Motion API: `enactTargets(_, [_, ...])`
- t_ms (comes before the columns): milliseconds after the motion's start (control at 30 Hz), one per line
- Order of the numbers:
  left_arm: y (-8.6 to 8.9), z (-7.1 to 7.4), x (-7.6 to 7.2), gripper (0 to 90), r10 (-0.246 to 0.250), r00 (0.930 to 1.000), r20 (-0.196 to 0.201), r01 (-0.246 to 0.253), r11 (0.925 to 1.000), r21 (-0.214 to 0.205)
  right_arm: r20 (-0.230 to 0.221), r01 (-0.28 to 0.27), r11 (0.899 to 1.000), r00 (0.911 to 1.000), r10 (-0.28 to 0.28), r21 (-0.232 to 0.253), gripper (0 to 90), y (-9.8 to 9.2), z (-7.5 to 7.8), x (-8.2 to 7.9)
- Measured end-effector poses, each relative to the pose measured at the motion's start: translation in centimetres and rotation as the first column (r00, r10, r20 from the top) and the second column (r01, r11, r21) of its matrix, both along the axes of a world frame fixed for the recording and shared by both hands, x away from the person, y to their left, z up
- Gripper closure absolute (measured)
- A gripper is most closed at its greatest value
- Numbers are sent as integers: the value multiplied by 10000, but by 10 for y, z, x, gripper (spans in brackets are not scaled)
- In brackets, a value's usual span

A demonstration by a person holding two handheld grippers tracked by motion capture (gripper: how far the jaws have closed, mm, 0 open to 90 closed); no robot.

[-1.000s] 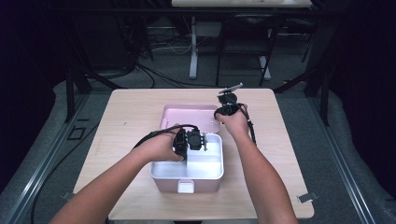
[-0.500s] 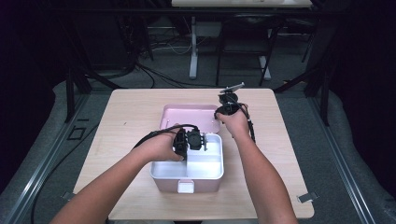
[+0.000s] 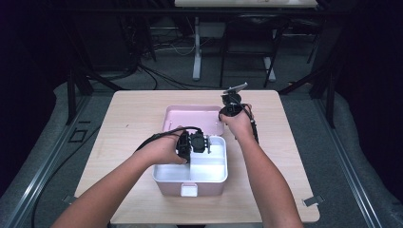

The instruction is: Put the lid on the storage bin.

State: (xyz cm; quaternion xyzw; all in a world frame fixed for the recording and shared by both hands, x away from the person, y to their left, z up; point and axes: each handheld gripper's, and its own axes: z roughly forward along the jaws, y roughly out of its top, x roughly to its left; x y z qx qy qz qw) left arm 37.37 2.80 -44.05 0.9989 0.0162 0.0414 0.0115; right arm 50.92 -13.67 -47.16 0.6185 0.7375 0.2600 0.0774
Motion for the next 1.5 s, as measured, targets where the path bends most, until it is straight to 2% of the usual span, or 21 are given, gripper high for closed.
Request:
enactTargets(267, [0, 0, 0, 865, 6, 10000, -12, -6, 10000, 7, -24, 100, 9999, 9999, -100, 20, 815, 0, 4, 0])
enactTargets(433, [0, 0, 0, 865, -3, 10000, -45, 3, 10000, 4, 53, 70, 9998, 10000, -70, -170, 822, 2, 7, -2])
enactTargets(800, [0, 0, 1, 866, 14, 9999, -101, -14, 10000, -10, 123, 254, 9997, 9996, -254, -4, 837, 2, 12, -4])
enactTargets(933, [0, 0, 1, 866, 8, 10000, -86, -8, 10000, -13, 154, 304, 9994, 9994, -307, 192, 845, -1, 17, -5])
enactTargets(1333, [0, 0, 1, 866, 0, 10000, -61, 0, 10000, -30, 851, 320, 9971, 9957, -379, 691, 869, -6, 37, -16])
enactTargets(1500, [0, 0, 0, 866, 10, 10000, -51, -10, 10000, -40, 1339, 163, 9966, 9906, -271, 812, 872, -8, 49, -26])
